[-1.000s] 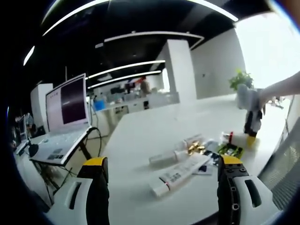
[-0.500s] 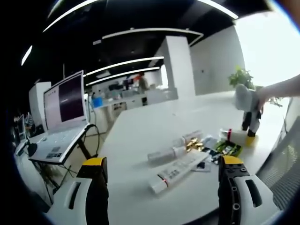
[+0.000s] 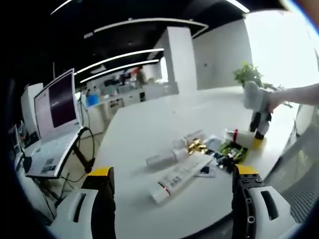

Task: Arrange the skincare products in the storage area until every visible bottle or jar stands upright without overlapping.

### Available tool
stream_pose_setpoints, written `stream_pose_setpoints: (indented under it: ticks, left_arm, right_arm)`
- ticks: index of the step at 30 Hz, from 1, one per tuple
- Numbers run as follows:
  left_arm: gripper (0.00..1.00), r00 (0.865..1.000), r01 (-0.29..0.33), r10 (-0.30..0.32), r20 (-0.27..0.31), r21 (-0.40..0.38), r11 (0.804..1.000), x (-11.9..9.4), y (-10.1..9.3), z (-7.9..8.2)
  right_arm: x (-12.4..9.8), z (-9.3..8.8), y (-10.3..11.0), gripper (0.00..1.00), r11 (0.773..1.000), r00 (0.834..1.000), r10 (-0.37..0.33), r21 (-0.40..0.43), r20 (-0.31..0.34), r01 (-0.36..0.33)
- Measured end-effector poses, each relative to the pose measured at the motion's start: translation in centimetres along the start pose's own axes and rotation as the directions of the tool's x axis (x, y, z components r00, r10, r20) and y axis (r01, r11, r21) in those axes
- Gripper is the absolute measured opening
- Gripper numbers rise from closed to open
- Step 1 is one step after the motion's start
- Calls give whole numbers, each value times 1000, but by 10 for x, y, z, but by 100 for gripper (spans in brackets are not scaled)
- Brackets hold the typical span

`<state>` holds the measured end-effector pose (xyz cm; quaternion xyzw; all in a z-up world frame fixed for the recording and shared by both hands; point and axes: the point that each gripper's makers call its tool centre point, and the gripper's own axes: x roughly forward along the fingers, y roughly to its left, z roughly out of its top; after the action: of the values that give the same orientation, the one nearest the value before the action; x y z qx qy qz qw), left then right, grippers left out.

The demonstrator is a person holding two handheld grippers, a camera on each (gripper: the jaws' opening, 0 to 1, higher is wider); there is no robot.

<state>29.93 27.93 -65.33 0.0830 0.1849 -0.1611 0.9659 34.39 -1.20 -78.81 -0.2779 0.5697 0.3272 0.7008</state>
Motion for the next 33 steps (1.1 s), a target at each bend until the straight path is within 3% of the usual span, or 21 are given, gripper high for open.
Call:
stream_pose_setpoints:
  ticks: [5, 13, 17, 19, 23, 25, 27, 30, 32, 33]
  left_arm:
    - [97, 999, 33, -33, -17, 36, 999, 11, -10, 8]
    - [92, 988, 156, -156, -15, 62, 986, 28, -42, 19]
    - [86, 984, 180, -180, 2, 57, 982, 34, -49, 21]
    - [81, 983, 182, -182, -2, 104, 978, 37, -50, 21]
    - [78, 978, 208, -210, 16, 73, 975, 39, -58, 23]
    - [76, 975, 220, -221, 29, 46, 974, 38, -60, 25]
    - [79, 970, 240, -240, 45, 22, 971, 39, -63, 28]
    - [81, 958, 280, -281, 53, 15, 960, 40, -69, 30]
    - [81, 945, 326, -324, 53, -31, 945, 41, -76, 29]
    - [83, 940, 341, -338, 56, -64, 938, 42, -79, 30]
  right_arm:
    - [-1, 0, -2, 32, 999, 999, -5, 36, 32, 4]
    - [-2, 0, -4, 28, 998, 998, 5, 60, 64, -9]
    - [-3, 0, -5, 27, 996, 994, 38, 81, 100, -47]
    - [-3, 1, -7, 27, 991, 989, 72, 104, 129, -85]
    - [-5, 3, -6, 26, 972, 974, 124, 174, 191, -157]
    - [-5, 4, -9, 26, 957, 964, 149, 213, 221, -197]
    - [-7, 5, -8, 26, 927, 944, 205, 259, 259, -272]
    - [-11, 7, -10, 26, 853, 902, 267, 351, 340, -386]
    - [-12, 7, -10, 26, 813, 879, 285, 390, 382, -433]
    - [-13, 8, -10, 25, 781, 866, 290, 422, 408, -461]
